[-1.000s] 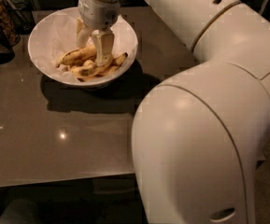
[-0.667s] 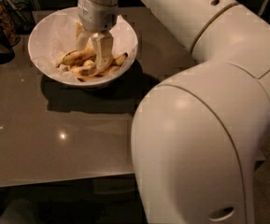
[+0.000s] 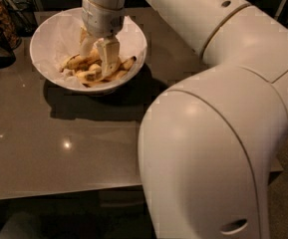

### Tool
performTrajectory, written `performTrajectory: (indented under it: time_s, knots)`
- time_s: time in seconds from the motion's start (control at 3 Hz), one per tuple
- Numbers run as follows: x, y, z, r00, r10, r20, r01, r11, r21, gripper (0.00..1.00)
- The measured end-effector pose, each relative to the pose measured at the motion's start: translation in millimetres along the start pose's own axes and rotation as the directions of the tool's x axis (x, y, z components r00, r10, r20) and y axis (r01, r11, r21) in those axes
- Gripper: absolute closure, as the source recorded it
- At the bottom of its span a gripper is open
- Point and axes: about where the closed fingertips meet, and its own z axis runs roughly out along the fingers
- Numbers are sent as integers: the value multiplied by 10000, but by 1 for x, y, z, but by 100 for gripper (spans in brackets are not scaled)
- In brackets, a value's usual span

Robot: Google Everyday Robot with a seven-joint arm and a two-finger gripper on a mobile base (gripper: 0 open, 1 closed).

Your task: Pick banana from white bowl

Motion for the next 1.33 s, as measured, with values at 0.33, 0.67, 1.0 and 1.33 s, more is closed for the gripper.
performTrajectory:
  time_s: [0.33, 0.67, 1.0, 1.33]
  knots:
    - [0, 1, 3, 10000, 2, 64, -1, 10000, -49, 45]
    - [3, 6, 9, 9998, 50, 175, -48, 9999, -124, 45]
    - [7, 11, 12, 9995, 168, 249, -164, 9997, -167, 44]
    - [11, 16, 15, 9992, 269, 312, -262, 9994, -214, 45]
